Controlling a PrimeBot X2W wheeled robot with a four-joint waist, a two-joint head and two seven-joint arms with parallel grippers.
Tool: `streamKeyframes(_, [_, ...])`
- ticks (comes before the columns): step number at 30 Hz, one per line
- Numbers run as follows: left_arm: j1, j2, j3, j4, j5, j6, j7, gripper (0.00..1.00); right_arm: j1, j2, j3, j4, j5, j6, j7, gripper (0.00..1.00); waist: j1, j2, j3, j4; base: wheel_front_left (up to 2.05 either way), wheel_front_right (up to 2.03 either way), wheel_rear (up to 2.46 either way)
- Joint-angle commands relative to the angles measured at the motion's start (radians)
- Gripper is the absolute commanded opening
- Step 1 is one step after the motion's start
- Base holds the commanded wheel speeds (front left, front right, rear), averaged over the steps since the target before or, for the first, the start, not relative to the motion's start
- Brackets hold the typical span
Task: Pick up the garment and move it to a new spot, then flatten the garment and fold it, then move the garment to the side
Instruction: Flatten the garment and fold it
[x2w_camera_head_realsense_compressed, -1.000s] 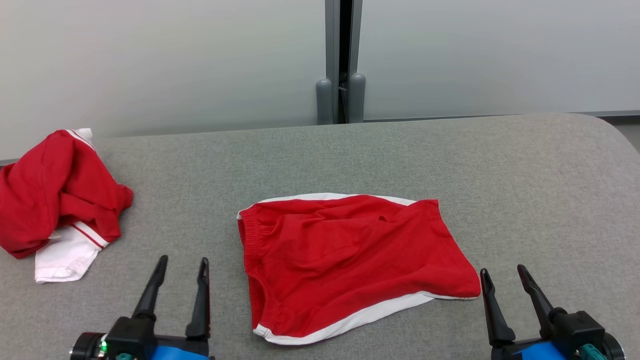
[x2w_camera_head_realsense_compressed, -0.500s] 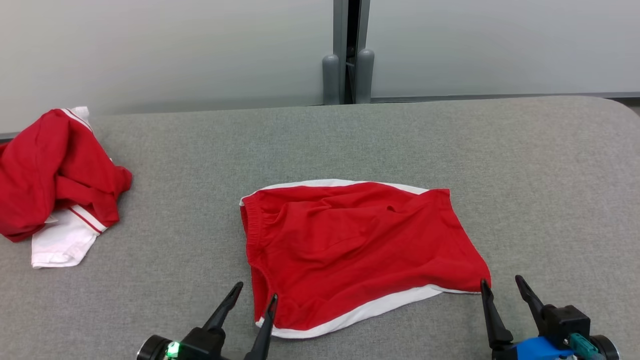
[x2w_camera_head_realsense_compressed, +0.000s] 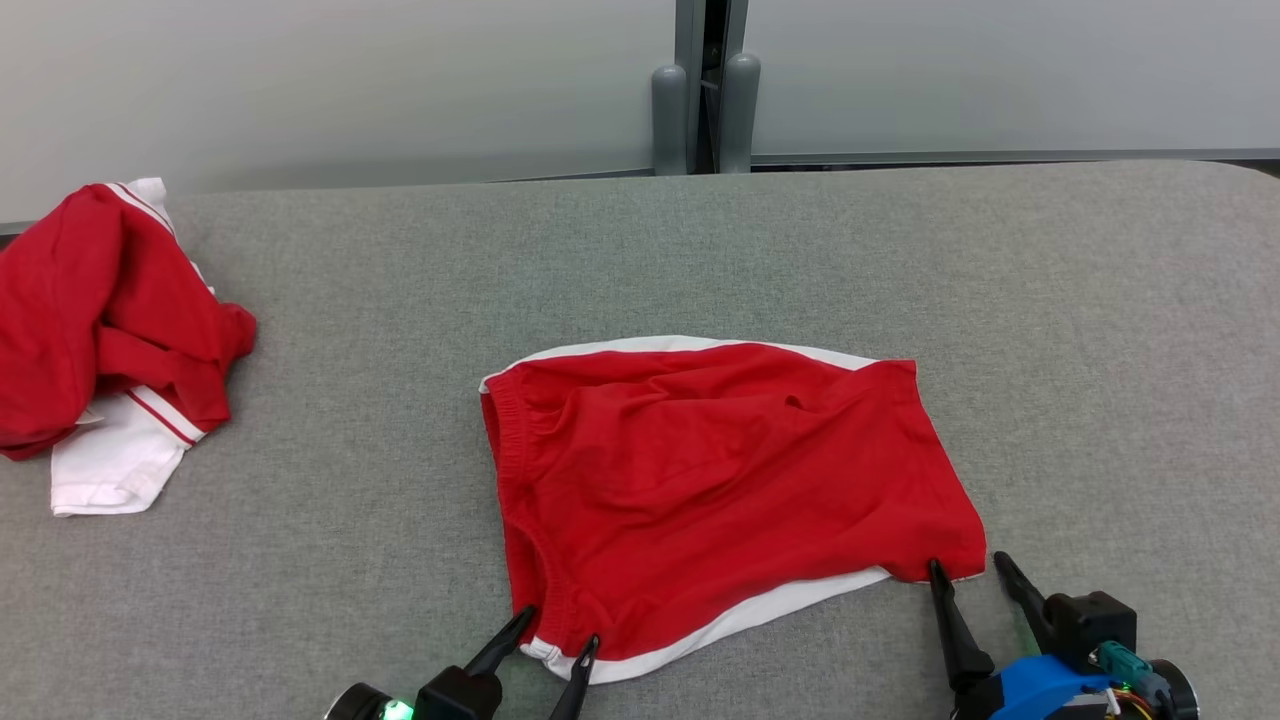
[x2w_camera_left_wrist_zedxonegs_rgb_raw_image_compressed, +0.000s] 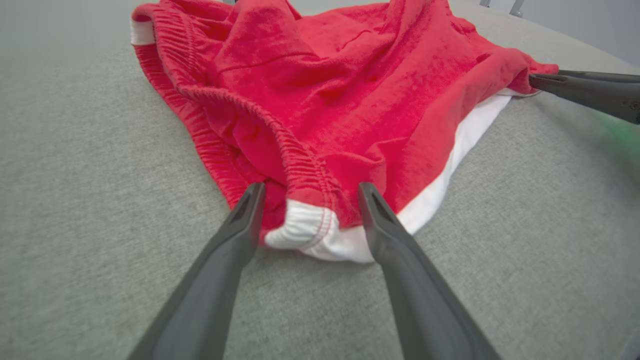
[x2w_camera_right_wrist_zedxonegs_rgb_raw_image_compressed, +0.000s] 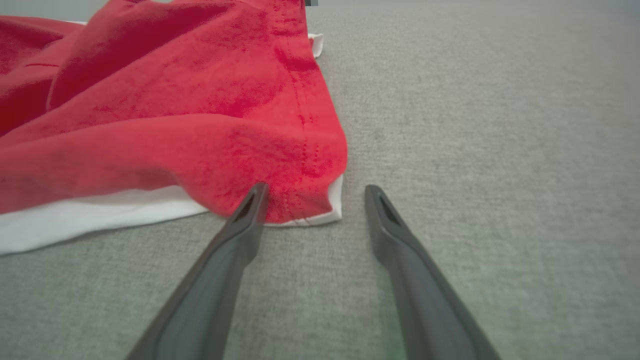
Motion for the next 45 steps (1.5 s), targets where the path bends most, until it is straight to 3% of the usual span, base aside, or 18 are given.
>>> streamKeyframes(1, [-0.019, 0.01, -0.008, 0.011, -0.009, -0.004, -0.003, 1.0, -0.019, 0.003, 0.007, 0.019, 0.01, 0.0, -0.005, 1.0, 0.0, -0.0001, 0.005, 0.0, 0.0, 0.0, 0.0])
streamKeyframes(5, [-0.037, 0.012, -0.033, 0.049, -0.022, -0.004, -0.003, 1.0, -0.038, 0.005, 0.031, 0.067, 0.036, 0.0, -0.002, 1.0, 0.0, -0.0001, 0.013, 0.0, 0.0, 0.0, 0.0])
streamKeyframes(7, [-0.041, 0.013, -0.05, 0.072, -0.034, -0.004, -0.003, 1.0, -0.045, 0.003, 0.043, 0.08, 0.049, 0.0, -0.002, 0.27, 0.0, -0.0001, 0.016, -0.001, 0.0, 0.0, 0.0])
streamKeyframes(8, [-0.046, 0.015, -0.058, 0.08, -0.04, -0.004, -0.003, 0.71, -0.048, 0.004, 0.049, 0.083, 0.056, 0.0, -0.002, 0.0, 0.0, -0.0001, 0.016, -0.002, 0.0, 0.0, 0.0])
streamKeyframes(9, [-0.051, 0.015, -0.066, 0.088, -0.048, -0.004, -0.003, 0.43, -0.051, 0.003, 0.055, 0.085, 0.063, 0.0, -0.002, 0.0, 0.0, -0.0001, 0.016, -0.003, 0.0, 0.0, 0.0])
streamKeyframes(10, [-0.055, 0.016, -0.073, 0.094, -0.055, -0.004, -0.003, 0.0, -0.052, 0.001, 0.058, 0.085, 0.067, 0.0, -0.002, 0.0, 0.0, -0.0001, 0.016, -0.004, 0.0, 0.0, 0.0])
streamKeyframes(21, [-0.076, 0.023, -0.085, 0.016, -0.085, -0.004, -0.003, 0.0, -0.033, -0.016, 0.062, -0.061, 0.089, 0.0, -0.003, 0.0, 0.0, -0.0001, -0.005, -0.009, 0.0, 0.0, 0.0])
streamKeyframes(27, [-0.18, 0.046, -0.069, -0.055, -0.071, -0.004, -0.003, 0.0, -0.126, -0.044, 0.085, -0.143, 0.091, 0.0, -0.003, 0.0, 0.0, -0.0001, 0.014, -0.015, 0.0, 0.0, 0.0])
streamKeyframes(37, [-0.575, 0.113, -0.006, -0.078, -0.061, -0.002, -0.003, 0.0, -0.499, -0.086, 0.128, -0.143, 0.086, 0.0, -0.003, 0.0, 0.0, -0.0001, 0.144, -0.044, 0.0, 0.0, 0.0])
streamKeyframes(45, [-0.998, 0.159, 0.039, 0.019, -0.056, -0.002, -0.003, 0.0, -0.924, -0.107, 0.146, -0.057, 0.085, 0.0, -0.003, 0.0, 0.0, -0.0001, 0.299, -0.07, 0.0, 0.0, 0.0])
